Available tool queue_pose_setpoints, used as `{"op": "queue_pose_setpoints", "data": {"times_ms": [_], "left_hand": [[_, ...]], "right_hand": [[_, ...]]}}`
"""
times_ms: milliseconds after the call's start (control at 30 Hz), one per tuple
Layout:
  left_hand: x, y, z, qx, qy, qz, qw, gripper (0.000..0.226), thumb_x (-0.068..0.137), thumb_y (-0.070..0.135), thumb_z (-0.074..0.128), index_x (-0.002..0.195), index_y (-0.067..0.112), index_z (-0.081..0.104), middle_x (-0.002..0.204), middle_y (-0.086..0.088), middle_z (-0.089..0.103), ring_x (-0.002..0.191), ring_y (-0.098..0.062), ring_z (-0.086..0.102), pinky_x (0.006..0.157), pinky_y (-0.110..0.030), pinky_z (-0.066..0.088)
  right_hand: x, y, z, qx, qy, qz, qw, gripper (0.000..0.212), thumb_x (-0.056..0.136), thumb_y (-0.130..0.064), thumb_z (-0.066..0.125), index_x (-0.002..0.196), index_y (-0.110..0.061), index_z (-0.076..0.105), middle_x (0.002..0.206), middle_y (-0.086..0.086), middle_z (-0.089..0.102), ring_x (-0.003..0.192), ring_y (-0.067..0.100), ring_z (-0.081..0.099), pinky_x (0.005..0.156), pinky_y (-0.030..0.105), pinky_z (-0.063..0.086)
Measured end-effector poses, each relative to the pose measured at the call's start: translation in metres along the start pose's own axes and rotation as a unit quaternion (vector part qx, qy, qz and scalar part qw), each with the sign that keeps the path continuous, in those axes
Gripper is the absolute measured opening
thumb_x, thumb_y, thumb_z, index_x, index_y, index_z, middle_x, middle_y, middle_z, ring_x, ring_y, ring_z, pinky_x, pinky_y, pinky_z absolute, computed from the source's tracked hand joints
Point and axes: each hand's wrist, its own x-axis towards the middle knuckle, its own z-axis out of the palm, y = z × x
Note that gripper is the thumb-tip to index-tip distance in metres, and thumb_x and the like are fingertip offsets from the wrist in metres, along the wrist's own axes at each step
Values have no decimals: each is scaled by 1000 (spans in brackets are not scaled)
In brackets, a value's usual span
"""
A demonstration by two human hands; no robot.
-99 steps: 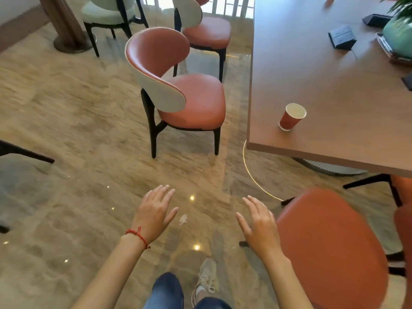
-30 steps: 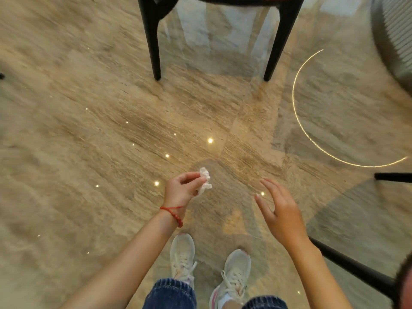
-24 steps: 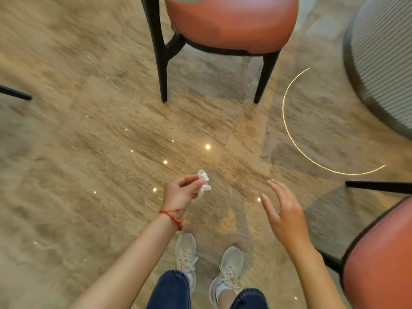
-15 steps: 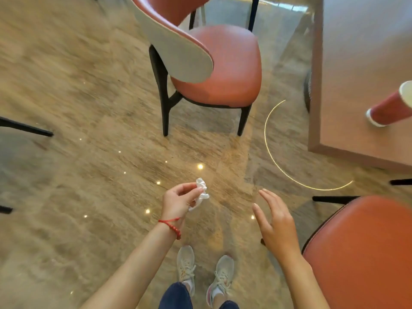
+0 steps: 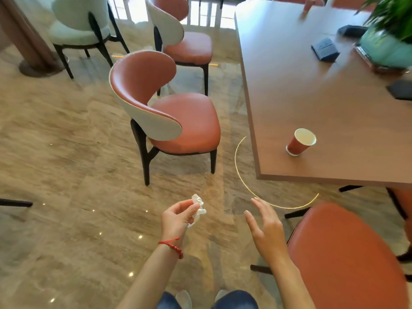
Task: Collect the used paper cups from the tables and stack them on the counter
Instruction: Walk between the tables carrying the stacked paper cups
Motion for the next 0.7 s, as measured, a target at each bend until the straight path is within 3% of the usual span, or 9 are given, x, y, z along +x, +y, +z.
{"op": "queue_pose_setpoints", "data": {"times_ms": [133,467,600,700], "left_hand": [[3,10,28,18,-32,-3,999,10,74,7,75,79,14,70,77,-3,71,68,-16,59,65,-26,47],[58,33,128,77,-60,24,995,10,72,12,78,77,17,72,65,6,70,54,-6,56,55,-20,45],[89,42,179,76,-43,24,996,10,71,11,78,74,18,72,61,5,67,45,-2,50,50,-16,44],[104,47,213,90,-42,25,995,9,71,11,78,75,16,72,62,2,66,44,0,50,46,-13,43]], "right_hand": [[9,5,-20,12,37,23,999,42,91,-24,59,130,-12,52,136,3,51,124,6,40,104,21,25],[89,54,-68,55,102,64,991,42,90,-25,61,129,-15,53,132,-4,52,119,1,41,99,14,27],[146,80,-91,49,131,53,989,41,87,-19,66,125,-9,56,128,1,54,118,8,45,96,3,22],[181,99,-108,64,158,57,984,43,83,-16,70,123,-7,57,128,5,56,119,17,50,97,10,27]]}}
